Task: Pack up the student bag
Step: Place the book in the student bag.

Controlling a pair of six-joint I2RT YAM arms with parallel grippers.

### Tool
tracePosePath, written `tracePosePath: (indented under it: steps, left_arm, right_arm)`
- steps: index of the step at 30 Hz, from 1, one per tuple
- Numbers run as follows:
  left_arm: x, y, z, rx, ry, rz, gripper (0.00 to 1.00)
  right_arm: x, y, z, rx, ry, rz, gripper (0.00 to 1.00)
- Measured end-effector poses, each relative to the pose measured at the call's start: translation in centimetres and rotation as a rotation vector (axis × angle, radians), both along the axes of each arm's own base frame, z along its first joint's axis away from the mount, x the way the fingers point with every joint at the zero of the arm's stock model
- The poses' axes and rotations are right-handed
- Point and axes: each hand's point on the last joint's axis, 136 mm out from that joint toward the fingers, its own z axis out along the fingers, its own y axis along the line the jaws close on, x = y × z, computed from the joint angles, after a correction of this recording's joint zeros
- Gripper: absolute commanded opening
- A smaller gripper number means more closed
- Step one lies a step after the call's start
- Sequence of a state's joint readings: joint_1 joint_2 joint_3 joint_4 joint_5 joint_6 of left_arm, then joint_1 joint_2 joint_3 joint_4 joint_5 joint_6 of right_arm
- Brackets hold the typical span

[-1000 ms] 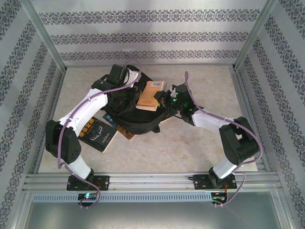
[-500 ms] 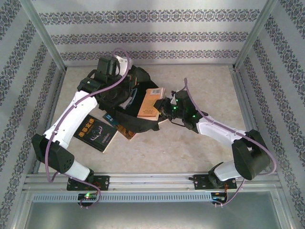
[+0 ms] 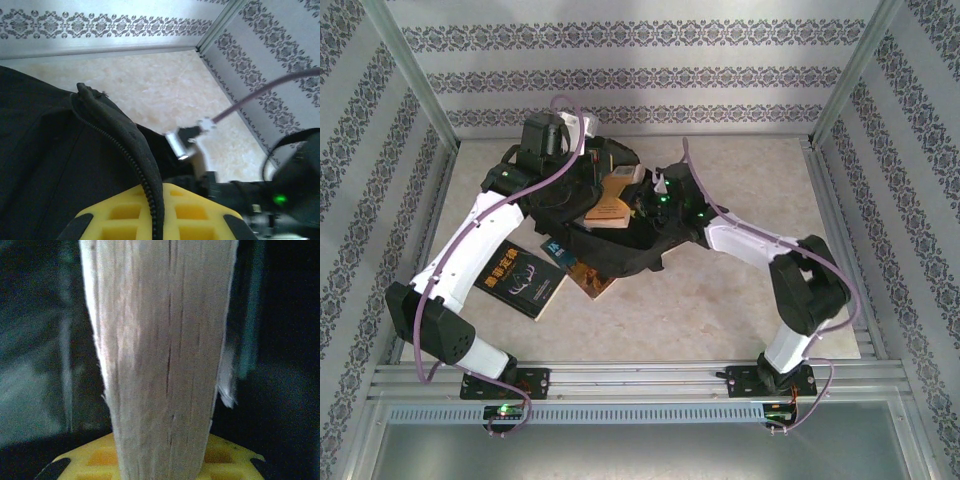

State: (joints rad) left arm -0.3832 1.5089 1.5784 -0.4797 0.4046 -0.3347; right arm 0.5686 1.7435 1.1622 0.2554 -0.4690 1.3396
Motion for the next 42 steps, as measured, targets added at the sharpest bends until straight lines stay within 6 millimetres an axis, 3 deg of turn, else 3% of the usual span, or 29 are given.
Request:
tracePosePath:
  steps: [5,9,13,17,19,25,29,31,37,42]
  left_arm:
    - [0.0,-0.4,0.6,-0.034,-0.006,-0.008,0.0]
    - [0.1,-0.4,1.1,-0.04,-0.015,-0.008,0.0]
    - [0.5,-0.1,2.0,-0.035,-0.046,0.013,0.0]
    - [1.2,0.9,2.2,-0.011,-0.073,0.052,0.0]
    - [1.4,1.3,2.1,0.004,-0.078,0.067,0.0]
    - [2.2,2.6,2.0,0.033,-0.097,0.107,0.0]
    - [3.5,4.3,1.8,0.023,-0.11,0.153,0.0]
    - [4.4,5.1,1.4,0.024,-0.106,0.177,0.0]
    - [7.1,6.0,-3.4,0.064,-0.008,0.208,0.0]
    - [8.0,7.0,-5.6,0.077,0.038,0.234,0.0]
  right_arm:
    - [3.2,3.3,-2.1,-0.013,0.031,-0.025,0.02]
    - [5.5,6.1,-2.8,-0.033,0.02,-0.064,0.13]
    - [8.2,8.5,-2.5,-0.016,-0.008,-0.081,0.51]
    - [9.3,10.0,-2.5,-0.015,-0.044,-0.054,0.69]
    - [9.1,10.0,-2.9,-0.037,-0.055,-0.036,0.78]
    - [7.6,9.0,-3.0,-0.127,-0.133,0.049,0.85]
    - [5.5,7.2,-1.1,-0.203,-0.203,0.124,0.84]
    - [4.1,6.1,0.7,-0.23,-0.264,0.156,0.83]
    - [0.2,2.7,5.1,-0.313,-0.407,0.203,0.8]
    - [-1.8,0.0,5.7,-0.404,-0.464,0.212,0.8]
